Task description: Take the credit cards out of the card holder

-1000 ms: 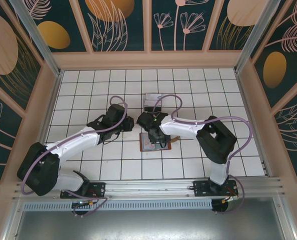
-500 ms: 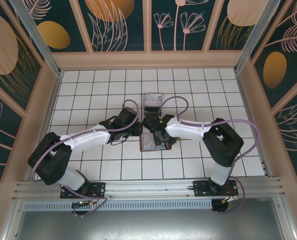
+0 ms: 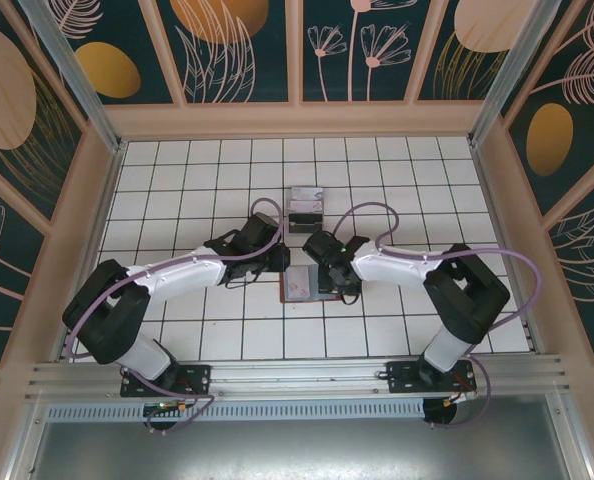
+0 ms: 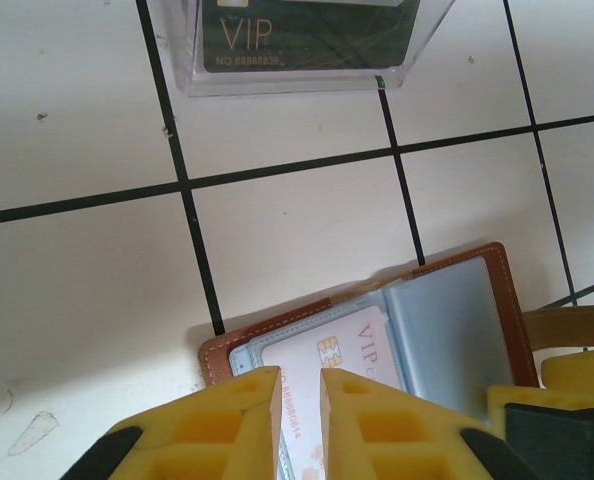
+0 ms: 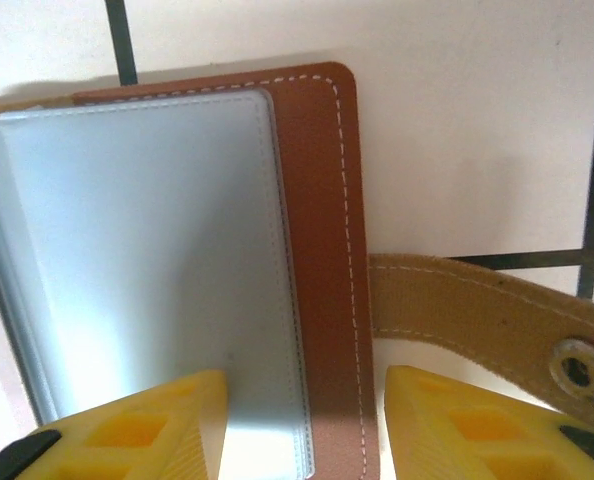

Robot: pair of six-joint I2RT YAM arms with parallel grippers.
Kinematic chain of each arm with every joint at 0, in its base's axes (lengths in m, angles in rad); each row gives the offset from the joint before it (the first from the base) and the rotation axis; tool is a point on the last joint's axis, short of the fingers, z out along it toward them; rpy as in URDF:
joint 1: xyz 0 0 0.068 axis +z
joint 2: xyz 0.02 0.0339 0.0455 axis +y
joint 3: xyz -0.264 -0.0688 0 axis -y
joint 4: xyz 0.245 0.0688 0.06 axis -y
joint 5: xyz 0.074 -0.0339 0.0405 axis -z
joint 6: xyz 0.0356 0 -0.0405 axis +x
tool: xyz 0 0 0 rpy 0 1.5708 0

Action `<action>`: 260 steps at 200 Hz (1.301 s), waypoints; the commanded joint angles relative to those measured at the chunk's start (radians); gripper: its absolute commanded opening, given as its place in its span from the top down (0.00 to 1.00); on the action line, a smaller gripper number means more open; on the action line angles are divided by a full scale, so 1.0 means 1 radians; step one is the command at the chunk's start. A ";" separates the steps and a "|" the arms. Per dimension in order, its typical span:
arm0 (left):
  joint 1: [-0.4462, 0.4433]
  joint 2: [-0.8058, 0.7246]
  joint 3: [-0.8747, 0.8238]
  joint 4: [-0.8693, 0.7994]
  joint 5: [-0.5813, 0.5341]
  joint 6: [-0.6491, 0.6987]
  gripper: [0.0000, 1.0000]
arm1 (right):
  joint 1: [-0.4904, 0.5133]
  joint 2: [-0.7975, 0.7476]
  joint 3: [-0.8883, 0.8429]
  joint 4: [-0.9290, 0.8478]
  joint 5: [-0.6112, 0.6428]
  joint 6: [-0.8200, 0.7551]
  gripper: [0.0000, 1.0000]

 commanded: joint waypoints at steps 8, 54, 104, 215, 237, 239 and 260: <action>-0.009 0.012 0.028 -0.015 0.019 -0.011 0.80 | -0.010 -0.042 -0.038 0.061 -0.050 0.027 0.55; -0.013 0.026 0.016 -0.011 0.037 -0.016 0.80 | -0.008 -0.054 -0.055 0.099 -0.084 0.025 0.61; -0.013 0.057 0.004 -0.066 0.008 -0.014 0.80 | -0.009 -0.042 -0.056 0.097 -0.076 0.025 0.67; -0.014 0.128 -0.019 -0.095 0.058 -0.002 0.81 | -0.006 -0.074 -0.007 0.019 -0.006 0.008 0.63; -0.013 0.124 -0.032 -0.089 0.063 -0.007 0.82 | -0.005 -0.096 0.016 0.009 -0.002 0.004 0.63; -0.013 0.122 -0.034 -0.088 0.063 -0.007 0.82 | -0.006 -0.098 0.019 0.009 -0.004 0.005 0.63; -0.014 0.118 -0.042 -0.083 0.066 -0.010 0.82 | -0.006 -0.115 0.029 0.044 -0.041 0.003 0.63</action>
